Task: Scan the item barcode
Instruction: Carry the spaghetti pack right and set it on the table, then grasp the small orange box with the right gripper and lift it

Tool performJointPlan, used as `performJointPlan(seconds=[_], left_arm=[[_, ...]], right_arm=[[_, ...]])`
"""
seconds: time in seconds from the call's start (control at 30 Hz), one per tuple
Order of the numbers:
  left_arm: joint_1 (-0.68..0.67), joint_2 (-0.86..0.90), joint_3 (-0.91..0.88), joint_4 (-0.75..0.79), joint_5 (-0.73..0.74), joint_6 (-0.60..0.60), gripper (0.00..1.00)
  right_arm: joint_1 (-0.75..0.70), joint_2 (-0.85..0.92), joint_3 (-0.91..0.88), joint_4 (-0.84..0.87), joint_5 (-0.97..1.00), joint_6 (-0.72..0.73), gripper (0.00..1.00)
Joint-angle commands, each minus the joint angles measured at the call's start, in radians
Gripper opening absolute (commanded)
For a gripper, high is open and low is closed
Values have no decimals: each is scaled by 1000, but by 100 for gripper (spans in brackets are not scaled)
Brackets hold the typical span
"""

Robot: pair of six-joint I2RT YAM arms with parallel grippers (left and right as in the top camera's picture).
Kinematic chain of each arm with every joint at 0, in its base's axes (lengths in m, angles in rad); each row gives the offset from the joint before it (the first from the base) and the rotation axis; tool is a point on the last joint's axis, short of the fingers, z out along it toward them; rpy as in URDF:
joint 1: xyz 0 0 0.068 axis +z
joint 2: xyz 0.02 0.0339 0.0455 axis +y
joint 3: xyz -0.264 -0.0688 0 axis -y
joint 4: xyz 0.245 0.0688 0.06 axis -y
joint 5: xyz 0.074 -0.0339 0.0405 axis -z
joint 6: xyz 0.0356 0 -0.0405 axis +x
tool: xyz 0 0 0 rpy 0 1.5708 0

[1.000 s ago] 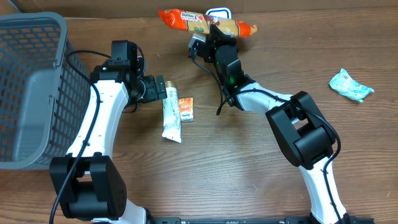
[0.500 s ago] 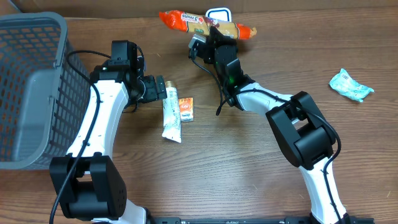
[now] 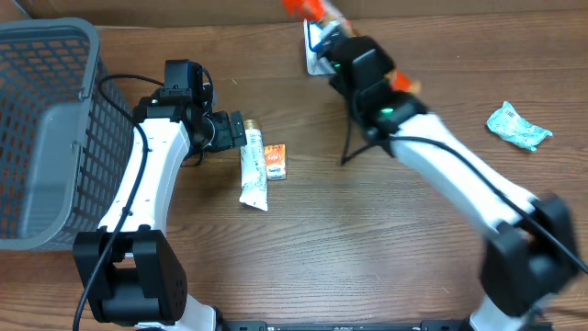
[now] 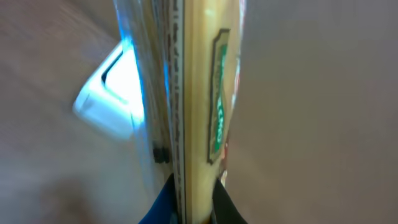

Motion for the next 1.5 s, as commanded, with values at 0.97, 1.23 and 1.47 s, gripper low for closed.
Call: performJointPlan(seconds=[0.97,1.23,1.47], left_arm=[[-2,-9,11,0,-7,19,100],[-2,-9,11,0,-7,19,100],[-2,-9,11,0,-7,19,100]], right_arm=[[-847,16,52,-726,-1149,309,100],[-601,32,71,-480,-1525,469,100],[-261,116,69,-343,-986,870,86]])
